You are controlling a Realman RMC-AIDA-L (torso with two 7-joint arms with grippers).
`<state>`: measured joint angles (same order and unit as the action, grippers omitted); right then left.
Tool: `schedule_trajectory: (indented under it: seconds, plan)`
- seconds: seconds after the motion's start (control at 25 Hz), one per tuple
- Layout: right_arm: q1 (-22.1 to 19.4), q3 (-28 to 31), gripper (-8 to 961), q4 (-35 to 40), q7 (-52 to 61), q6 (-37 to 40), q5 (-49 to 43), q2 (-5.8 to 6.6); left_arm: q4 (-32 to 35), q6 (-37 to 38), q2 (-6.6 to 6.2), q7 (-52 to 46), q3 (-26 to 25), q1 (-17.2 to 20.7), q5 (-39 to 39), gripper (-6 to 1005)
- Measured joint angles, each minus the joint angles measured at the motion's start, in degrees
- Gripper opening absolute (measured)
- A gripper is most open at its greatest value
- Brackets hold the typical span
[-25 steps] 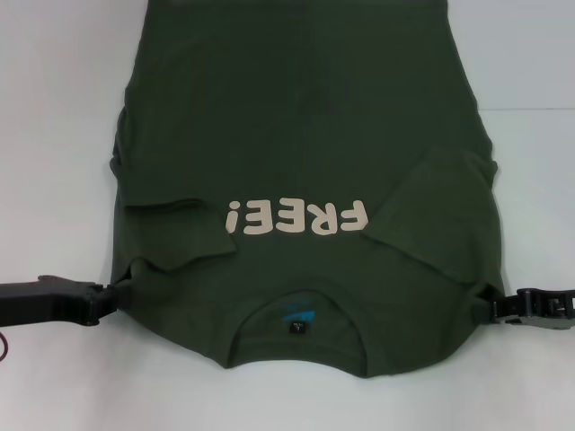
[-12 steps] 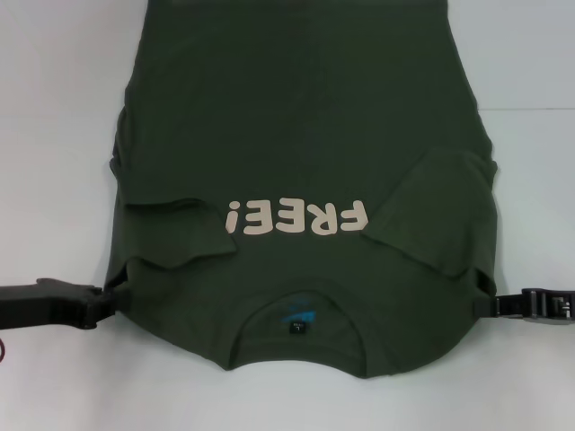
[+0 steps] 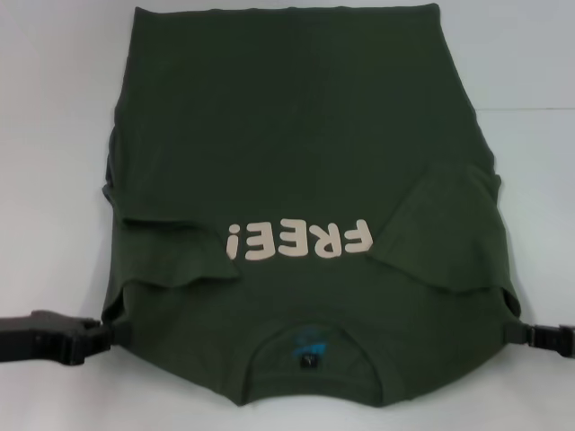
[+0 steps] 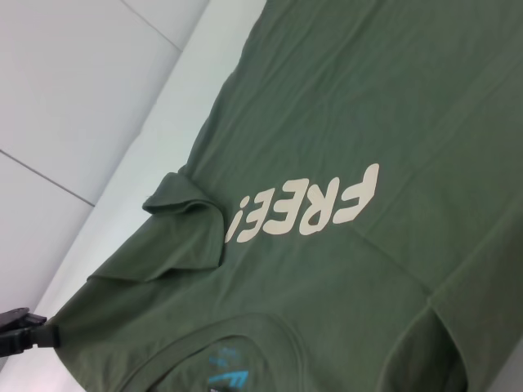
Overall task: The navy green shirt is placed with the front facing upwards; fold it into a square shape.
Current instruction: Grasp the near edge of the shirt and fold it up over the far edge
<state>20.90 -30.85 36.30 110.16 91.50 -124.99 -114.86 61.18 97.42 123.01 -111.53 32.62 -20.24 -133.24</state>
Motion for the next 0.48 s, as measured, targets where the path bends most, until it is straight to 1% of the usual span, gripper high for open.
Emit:
schedule_trajectory:
  seconds: [0.24, 0.48]
  plan:
    - [-3.5, 2.3, 74, 0.0, -5.0, 4.3, -0.1, -0.01, -0.3, 6.6, -0.21, 0.8, -3.2, 1.2, 0.2, 39]
    - [-7.2, 3.3, 83, 0.0, -9.8, 9.8, -0.3, 0.48, -0.5, 12.9, -0.17, 2.8, -7.2, 3.1, 0.2, 40]
